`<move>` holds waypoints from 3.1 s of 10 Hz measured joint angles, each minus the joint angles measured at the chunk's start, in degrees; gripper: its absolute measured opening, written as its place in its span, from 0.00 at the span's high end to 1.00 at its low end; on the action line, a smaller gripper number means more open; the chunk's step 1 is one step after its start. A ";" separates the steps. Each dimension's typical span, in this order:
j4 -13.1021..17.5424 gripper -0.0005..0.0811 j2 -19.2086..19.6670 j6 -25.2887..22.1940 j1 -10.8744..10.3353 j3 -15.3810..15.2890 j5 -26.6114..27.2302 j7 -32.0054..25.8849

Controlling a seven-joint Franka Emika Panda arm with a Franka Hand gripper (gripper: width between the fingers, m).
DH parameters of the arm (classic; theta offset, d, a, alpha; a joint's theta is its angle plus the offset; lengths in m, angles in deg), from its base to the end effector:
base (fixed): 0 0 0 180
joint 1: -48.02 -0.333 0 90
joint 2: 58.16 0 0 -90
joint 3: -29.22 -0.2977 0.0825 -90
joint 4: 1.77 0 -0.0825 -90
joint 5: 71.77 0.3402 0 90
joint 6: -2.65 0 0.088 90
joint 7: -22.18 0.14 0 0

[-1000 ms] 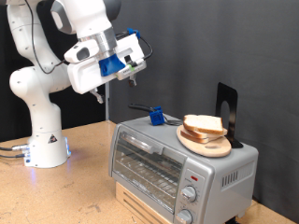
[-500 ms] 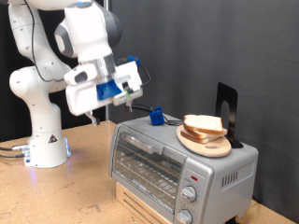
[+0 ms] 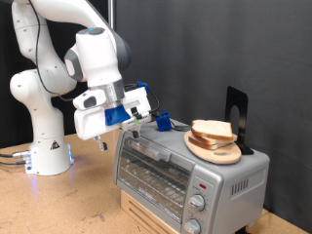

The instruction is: Make a piece of toast with the oven

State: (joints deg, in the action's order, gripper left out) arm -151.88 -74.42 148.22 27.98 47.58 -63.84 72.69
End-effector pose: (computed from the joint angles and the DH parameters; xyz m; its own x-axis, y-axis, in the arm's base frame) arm 0.4128 0.0173 0.3409 0.5802 -0.8138 -0.0327 -0.7928 -0.5551 -0.2515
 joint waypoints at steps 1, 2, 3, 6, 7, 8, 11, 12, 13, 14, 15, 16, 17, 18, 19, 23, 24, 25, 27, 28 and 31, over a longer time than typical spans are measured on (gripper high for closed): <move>-0.26 0.00 0.01 0.13 -0.01 -0.01 0.05 -0.02; -0.33 0.00 -0.07 0.12 0.18 0.10 -0.13 -0.24; -0.37 0.00 -0.22 -0.29 1.05 0.34 -1.92 -0.35; -0.97 0.00 0.95 0.94 7.06 0.64 -10.82 2.91; -1.03 0.00 2.47 2.43 9.04 0.67 -13.41 4.97; -0.93 0.00 4.65 4.74 10.56 0.70 -15.47 7.34; 0.27 0.00 11.85 10.88 13.22 1.36 -18.00 10.45; 1.03 0.00 14.23 12.15 13.76 1.80 -18.19 10.55; 1.78 0.00 16.64 13.56 14.16 2.23 -18.28 10.57; 2.41 0.00 19.09 15.37 14.54 2.65 -18.29 10.46; 2.95 0.00 21.36 17.07 14.87 2.95 -18.31 10.41; 3.38 0.00 23.41 18.81 14.92 3.23 -18.35 10.50; 3.95 0.00 25.55 20.44 14.89 3.70 -18.72 11.15; 4.67 0.00 27.59 21.89 14.91 4.05 -19.10 12.00; 5.47 0.00 29.15 22.53 15.18 3.77 -18.23 11.69; 6.77 0.00 28.28 18.71 22.30 -4.84 -4.05 -3.62; 6.63 0.00 25.31 14.70 24.17 -6.48 -1.34 -8.82; 6.45 0.00 25.50 15.38 23.92 -6.09 -2.78 -6.57; 6.81 0.00 24.36 13.77 25.00 -9.13 8.97 -15.26; 7.23 0.00 22.14 10.66 25.66 -10.61 17.43 -23.34; 7.93 0.00 14.99 -1.01 26.41 -10.33 26.24 -34.91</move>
State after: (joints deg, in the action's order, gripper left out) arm -143.95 -59.44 147.21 54.39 37.25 -37.60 37.78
